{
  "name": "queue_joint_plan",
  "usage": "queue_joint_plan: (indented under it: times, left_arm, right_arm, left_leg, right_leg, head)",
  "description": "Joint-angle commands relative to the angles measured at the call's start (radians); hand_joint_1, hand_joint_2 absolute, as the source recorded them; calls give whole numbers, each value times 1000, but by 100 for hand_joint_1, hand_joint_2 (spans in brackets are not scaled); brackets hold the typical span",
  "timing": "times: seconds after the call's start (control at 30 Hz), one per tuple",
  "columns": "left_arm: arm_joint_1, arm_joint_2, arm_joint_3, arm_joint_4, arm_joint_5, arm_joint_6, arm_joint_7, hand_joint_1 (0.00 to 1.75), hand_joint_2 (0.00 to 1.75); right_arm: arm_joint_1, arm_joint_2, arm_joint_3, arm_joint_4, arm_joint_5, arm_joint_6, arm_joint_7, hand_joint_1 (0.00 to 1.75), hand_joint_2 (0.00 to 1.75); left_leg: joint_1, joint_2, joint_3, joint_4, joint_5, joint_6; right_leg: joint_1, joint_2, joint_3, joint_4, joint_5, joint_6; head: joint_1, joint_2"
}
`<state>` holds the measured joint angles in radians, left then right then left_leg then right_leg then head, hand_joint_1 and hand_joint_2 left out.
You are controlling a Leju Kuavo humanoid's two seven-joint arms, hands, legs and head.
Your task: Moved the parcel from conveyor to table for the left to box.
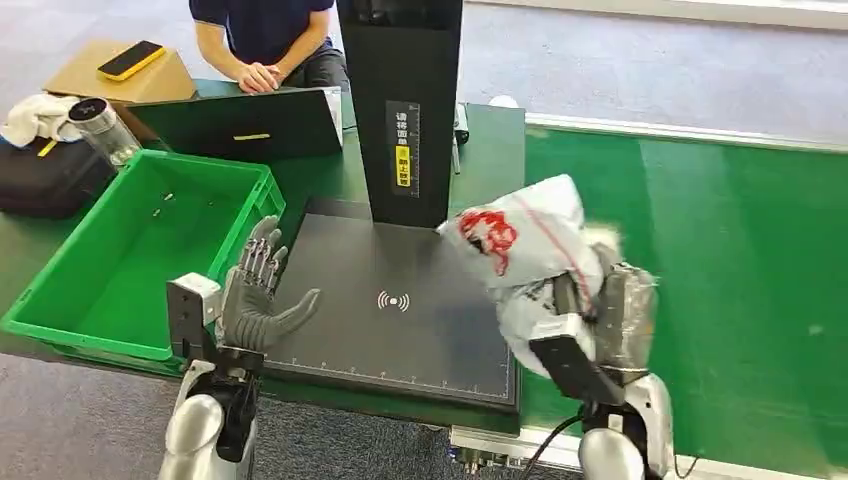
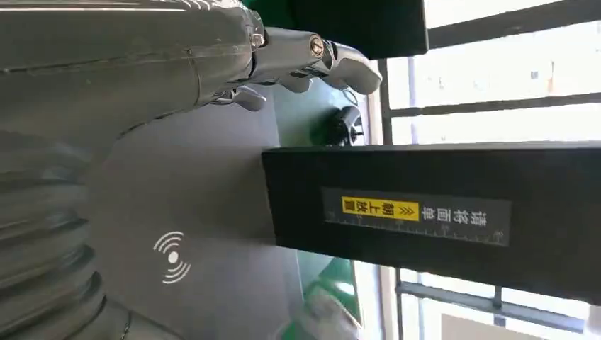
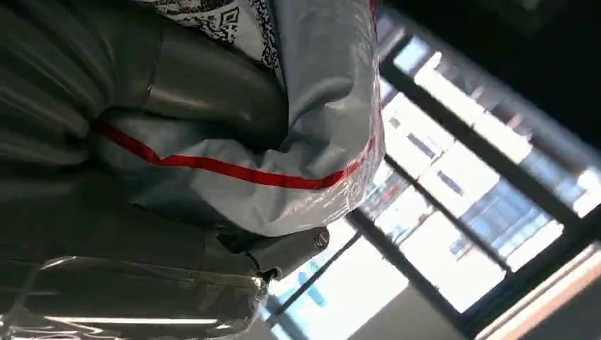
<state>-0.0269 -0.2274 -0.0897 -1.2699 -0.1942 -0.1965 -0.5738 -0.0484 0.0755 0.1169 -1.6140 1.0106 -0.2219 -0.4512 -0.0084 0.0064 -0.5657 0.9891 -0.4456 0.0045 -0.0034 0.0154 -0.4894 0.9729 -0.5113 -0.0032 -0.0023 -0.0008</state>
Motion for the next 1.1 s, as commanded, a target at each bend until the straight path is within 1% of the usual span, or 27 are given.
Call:
queue_joint_plan:
  times: [0.03, 0.1, 0.13, 0.17, 0.2, 0.23, 0.3, 0.43, 0.53, 0.57, 0.6, 0.63, 0.67, 0.7, 0.77, 0.8, 0.83, 0.87, 0.9, 0.93, 1.07, 1.1]
  left_arm:
    - [-56, 42, -39, 131, 1, -1, -17, 0, 175]
    - [-52, 44, -45, 132, 0, 6, -19, 0, 175]
    - [-51, 45, -46, 132, 0, 6, -19, 0, 175]
    - [-48, 45, -47, 130, -1, 10, -19, 0, 175]
    - [-45, 45, -47, 129, 0, 13, -19, 0, 175]
    - [-45, 45, -47, 129, 0, 13, -19, 0, 175]
    - [-34, 45, -45, 119, 2, 19, -20, 0, 175]
    - [-17, 46, -39, 100, 6, 25, -21, 0, 175]
    - [-5, 46, -34, 85, 10, 29, -20, 0, 175]
    - [0, 44, -31, 78, 12, 31, -19, 0, 175]
    - [7, 44, -28, 67, 15, 34, -17, 0, 175]
    - [12, 43, -25, 59, 17, 36, -15, 0, 175]
    - [16, 43, -24, 52, 18, 38, -11, 0, 175]
    - [21, 41, -21, 43, 20, 41, -8, 0, 175]
    - [29, 38, -17, 27, 24, 45, -2, 0, 175]
    - [29, 38, -18, 24, 25, 45, 1, 0, 175]
    - [29, 38, -19, 24, 25, 45, 3, 0, 175]
    - [28, 38, -20, 26, 25, 45, 2, 0, 175]
    - [25, 39, -23, 33, 27, 45, 5, 0, 175]
    - [24, 39, -25, 37, 27, 45, 6, 0, 175]
    - [16, 36, -34, 52, 25, 48, 5, 0, 175]
    - [13, 35, -36, 55, 25, 49, 5, 0, 175]
  right_arm:
    - [-152, -175, 316, 337, 17, 146, 96, 175, 175]
    - [-202, -193, 347, 427, 5, 189, 106, 175, 175]
    - [-211, -196, 350, 442, 1, 192, 105, 175, 175]
    - [-244, -207, 379, 497, 6, 232, 120, 175, 175]
    - [-272, -209, 391, 545, -4, 238, 117, 175, 175]
    - [-272, -209, 391, 545, -4, 238, 117, 175, 175]
    - [-326, -213, 415, 631, -11, 232, 116, 175, 175]
    - [-396, -223, 431, 705, -59, 254, 89, 175, 175]
    - [-430, -219, 438, 737, -61, 222, 108, 175, 175]
    - [-445, -214, 442, 749, -44, 187, 126, 175, 175]
    - [-459, -204, 441, 767, -31, 141, 152, 175, 175]
    - [-466, -198, 441, 774, -26, 130, 163, 175, 175]
    - [-470, -195, 438, 776, -10, 97, 194, 175, 175]
    - [-470, -187, 422, 773, 18, 32, 240, 175, 175]
    - [-456, -171, 363, 740, 37, -64, 304, 175, 175]
    - [-440, -163, 326, 707, 12, -88, 305, 63, 175]
    - [-426, -162, 309, 685, 0, -87, 304, 63, 175]
    - [-406, -166, 290, 650, -19, -73, 297, 0, 175]
    - [-373, -158, 246, 599, -57, -72, 286, 0, 175]
    - [-361, -153, 230, 579, -71, -75, 280, 0, 175]
    - [-322, -136, 161, 524, -65, -92, 303, 0, 175]
    - [-311, -125, 136, 513, -57, -100, 309, 0, 175]
  left_leg:
    - [1, 2, 5, -3, 1, -2]
    - [0, 2, 3, -2, 0, -1]
    - [0, 2, 4, -3, 1, -2]
    - [0, 3, 6, -5, 1, -2]
    - [1, 0, 4, -2, 0, -1]
    - [0, 2, 5, -3, 1, -2]
    - [0, 1, 4, -3, 1, -2]
    - [0, 1, 3, -1, 1, -2]
    - [0, 1, 3, -1, 1, -2]
    - [0, 1, 2, 0, 1, 0]
    - [0, 1, 5, -3, 2, -2]
    - [0, 1, 5, -3, 2, -2]
    - [0, 1, 5, -3, 2, -2]
    - [0, 3, 2, 1, 1, 0]
    - [0, 3, 3, 0, 1, -1]
    - [0, 1, 3, 0, 1, -1]
    - [0, -1, 2, 0, 2, -1]
    - [0, -2, 0, 1, 2, 1]
    - [0, -2, 1, 1, 2, 1]
    - [0, -3, 1, 1, 2, 1]
    - [0, -4, 1, 1, 2, 0]
    - [0, -3, 0, 2, 2, 1]
  right_leg:
    - [1, 1, 4, -4, 2, 0]
    - [0, 1, 3, -3, 1, 0]
    - [0, 1, 4, -4, 2, 1]
    - [0, 1, 5, -5, 2, 1]
    - [0, -1, 4, -3, 1, 1]
    - [0, 1, 5, -4, 2, 1]
    - [0, 0, 4, -4, 2, 1]
    - [0, 1, 3, -2, 2, 1]
    - [0, 0, 3, -3, 3, 2]
    - [0, 1, 2, -1, 2, 2]
    - [0, 0, 4, -4, 3, 2]
    - [0, 0, 4, -4, 3, 2]
    - [0, 0, 4, -4, 3, 3]
    - [0, 2, 1, 0, 2, 2]
    - [0, 2, 2, -2, 3, 2]
    - [0, 0, 2, -1, 3, 3]
    - [0, -2, 3, -2, 2, 3]
    - [0, -3, 2, -1, 2, 3]
    - [0, -3, 2, -1, 2, 3]
    - [0, -4, 2, -1, 2, 3]
    - [0, -5, 4, -2, 1, 3]
    - [0, -4, 2, -1, 1, 3]
  head:
    - [0, 0]
    - [0, 0]
    - [0, 0]
    - [0, 0]
    - [0, 0]
    - [0, 0]
    - [0, 0]
    - [0, 0]
    - [0, 0]
    - [0, 0]
    - [0, 0]
    - [0, 0]
    - [0, 0]
    - [0, 0]
    - [-1, 0]
    - [0, 0]
    - [0, 0]
    - [0, 0]
    - [0, 0]
    - [0, 0]
    - [0, 0]
    - [0, 0]
